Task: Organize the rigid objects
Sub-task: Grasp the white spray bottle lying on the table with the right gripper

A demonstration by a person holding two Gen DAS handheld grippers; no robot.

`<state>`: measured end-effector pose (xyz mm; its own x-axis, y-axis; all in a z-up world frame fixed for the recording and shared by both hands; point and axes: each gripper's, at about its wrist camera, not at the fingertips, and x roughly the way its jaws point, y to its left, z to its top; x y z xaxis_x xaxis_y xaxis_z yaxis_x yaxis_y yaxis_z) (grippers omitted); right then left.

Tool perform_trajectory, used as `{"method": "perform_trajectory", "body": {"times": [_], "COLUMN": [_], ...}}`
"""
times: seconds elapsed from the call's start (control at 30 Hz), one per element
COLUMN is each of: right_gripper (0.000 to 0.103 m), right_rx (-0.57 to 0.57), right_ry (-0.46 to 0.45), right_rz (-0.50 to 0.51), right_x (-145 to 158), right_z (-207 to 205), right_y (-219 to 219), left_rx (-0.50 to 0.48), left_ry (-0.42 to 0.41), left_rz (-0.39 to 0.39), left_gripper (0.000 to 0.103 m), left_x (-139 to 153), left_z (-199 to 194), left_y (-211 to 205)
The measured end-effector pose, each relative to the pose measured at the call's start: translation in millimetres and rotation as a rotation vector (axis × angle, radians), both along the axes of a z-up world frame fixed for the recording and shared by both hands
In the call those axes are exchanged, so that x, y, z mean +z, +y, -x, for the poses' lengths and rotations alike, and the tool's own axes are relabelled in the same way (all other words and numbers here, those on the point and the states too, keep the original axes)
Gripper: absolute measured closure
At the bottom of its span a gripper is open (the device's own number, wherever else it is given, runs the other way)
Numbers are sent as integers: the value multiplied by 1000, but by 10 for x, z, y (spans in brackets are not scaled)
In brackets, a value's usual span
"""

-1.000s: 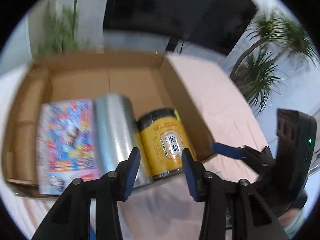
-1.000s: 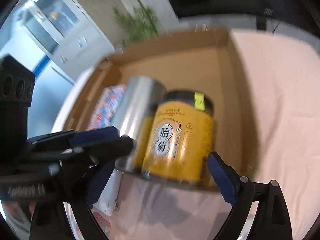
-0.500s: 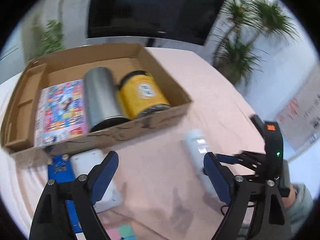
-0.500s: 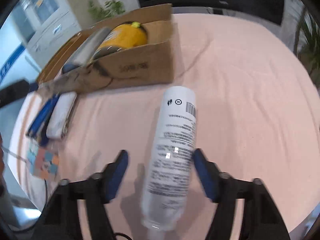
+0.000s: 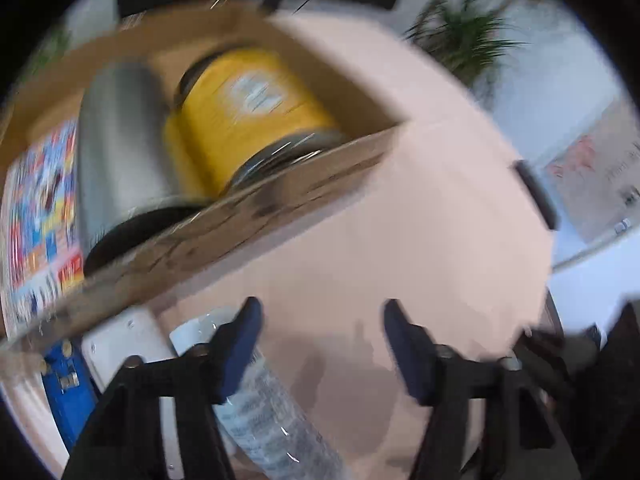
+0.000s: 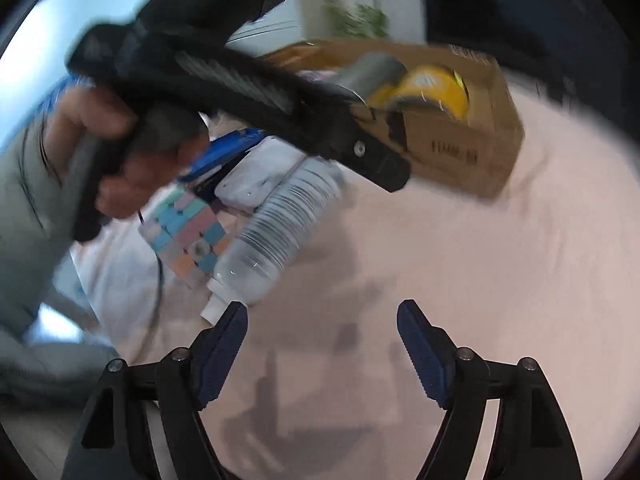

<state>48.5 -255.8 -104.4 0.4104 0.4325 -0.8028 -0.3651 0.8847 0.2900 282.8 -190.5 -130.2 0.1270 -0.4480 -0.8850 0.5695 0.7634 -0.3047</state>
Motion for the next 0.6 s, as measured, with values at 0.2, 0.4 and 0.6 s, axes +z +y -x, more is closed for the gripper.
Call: {"method": "perform_trajectory", "body": {"times": [0.2, 0.4, 0.6], "right_gripper": [27, 46, 59], "right_rx": [-60, -76, 70], "right_ry": [82, 142, 69], "right_rz": [-202, -116, 8], "right_x": [-86, -287, -245], "right_z": [-90, -296, -117], "right_y": [326, 589, 343], "left_rx": [40, 65, -10], "left_ry": [11, 35, 96], "left_rz": [87, 58, 52], "left_gripper": [52, 52, 52], "left_x": [200, 149, -65], "left_z": [-63, -232, -239], "left_y": [283, 453, 214]}}
